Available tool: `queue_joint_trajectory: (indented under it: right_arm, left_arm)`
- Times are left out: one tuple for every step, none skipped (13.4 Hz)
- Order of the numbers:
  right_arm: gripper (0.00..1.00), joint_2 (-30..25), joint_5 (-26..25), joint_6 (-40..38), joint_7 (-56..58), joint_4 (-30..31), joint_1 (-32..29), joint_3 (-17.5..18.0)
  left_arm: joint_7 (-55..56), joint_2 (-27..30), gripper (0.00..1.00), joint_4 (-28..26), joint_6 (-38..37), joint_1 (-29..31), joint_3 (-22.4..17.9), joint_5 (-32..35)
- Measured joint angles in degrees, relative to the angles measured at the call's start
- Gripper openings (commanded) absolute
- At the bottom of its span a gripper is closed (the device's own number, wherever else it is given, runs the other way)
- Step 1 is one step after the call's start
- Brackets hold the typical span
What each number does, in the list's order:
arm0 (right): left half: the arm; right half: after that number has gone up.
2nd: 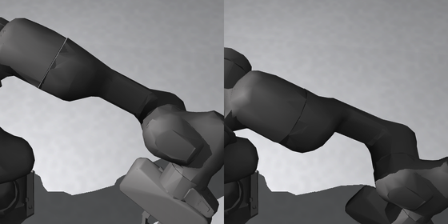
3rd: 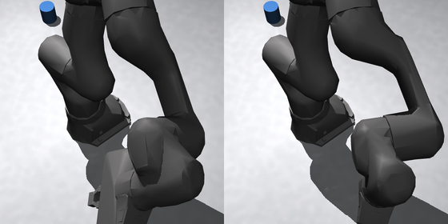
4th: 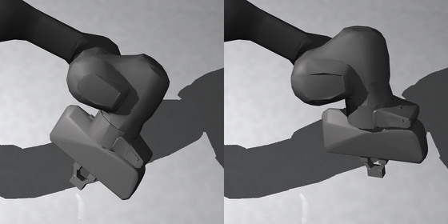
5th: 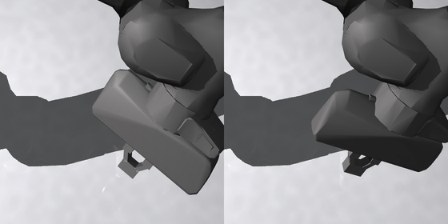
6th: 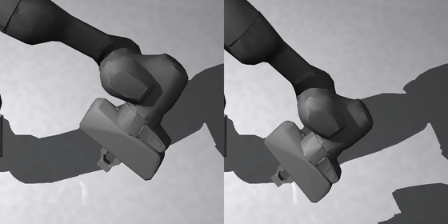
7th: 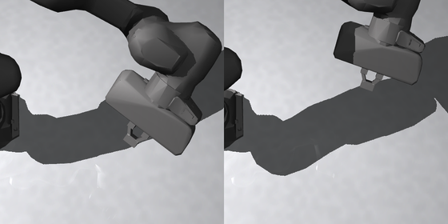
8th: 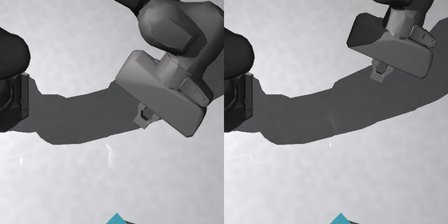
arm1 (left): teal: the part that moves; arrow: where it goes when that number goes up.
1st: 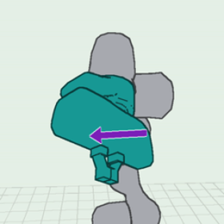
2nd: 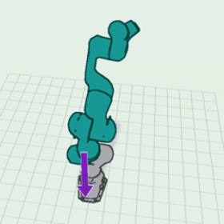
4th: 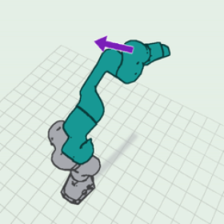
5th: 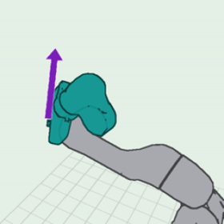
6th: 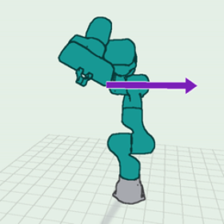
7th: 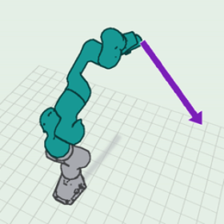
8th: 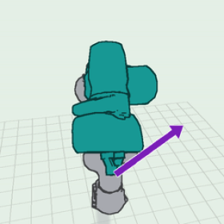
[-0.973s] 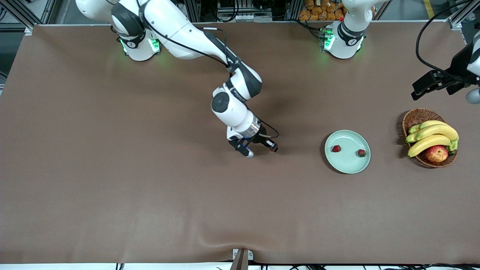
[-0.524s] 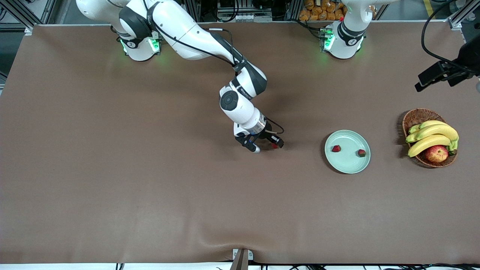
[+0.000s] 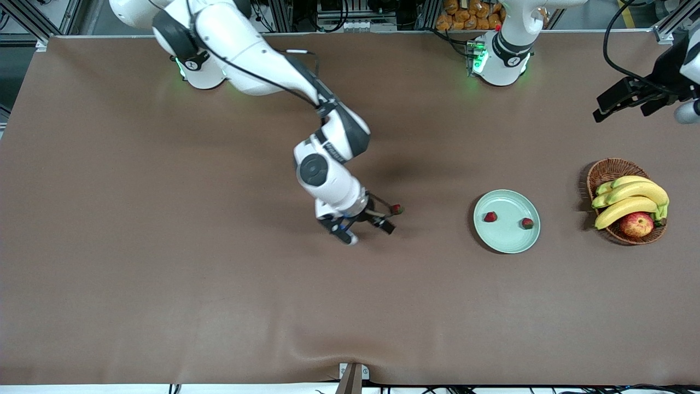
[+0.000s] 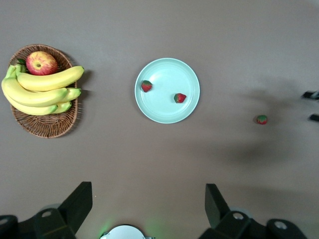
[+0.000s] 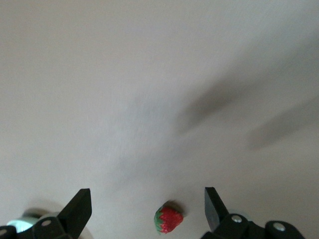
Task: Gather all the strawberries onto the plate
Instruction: 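Carry the last strawberry to the table middle with the right gripper and release, then grasp the middle strawberry with the left gripper while the right gripper withdraws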
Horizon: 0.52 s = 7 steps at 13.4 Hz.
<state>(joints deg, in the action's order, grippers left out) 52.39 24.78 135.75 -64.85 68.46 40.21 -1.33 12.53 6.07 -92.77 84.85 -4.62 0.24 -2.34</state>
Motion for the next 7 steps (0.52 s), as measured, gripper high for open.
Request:
queue_joint_trajectory:
  right_arm:
    - [1.0,-1.3,-0.98,-3.08,0.28,-0.04,-1.99,0.03]
    - [1.0,-2.4,-1.98,-5.69,1.23,-0.05,-3.8,0.04]
    - [1.0,-3.3,-2.48,-7.63,3.13,-0.08,-5.46,0.11]
    - [1.0,-4.24,-2.58,-9.55,5.57,-0.11,-7.33,0.4]
    - [1.0,-5.26,-2.78,-11.76,8.3,-0.14,-9.62,1.05]
    - [1.0,-6.42,-3.69,-14.56,11.36,-0.19,-12.13,1.68]
    - [1.0,-7.78,-5.53,-17.98,14.6,-0.25,-14.61,2.06]
  left_arm:
    - [0.01,-0.48,1.0,-0.5,0.02,-0.06,0.95,0.0]
    - [0.54,-1.51,1.0,-0.84,0.32,-0.13,2.41,0.0]
    - [1.86,-2.92,1.0,-0.94,1.28,-0.24,4.09,0.0]
    - [3.82,-4.63,1.0,-1.01,3.06,-0.35,6.0,0.0]
    - [6.01,-6.59,1.0,-1.06,5.2,-0.47,7.99,0.0]
    - [8.41,-8.76,1.0,-1.13,7.56,-0.6,10.01,0.0]
    - [10.93,-10.96,1.0,-1.2,9.89,-0.71,11.96,0.0]
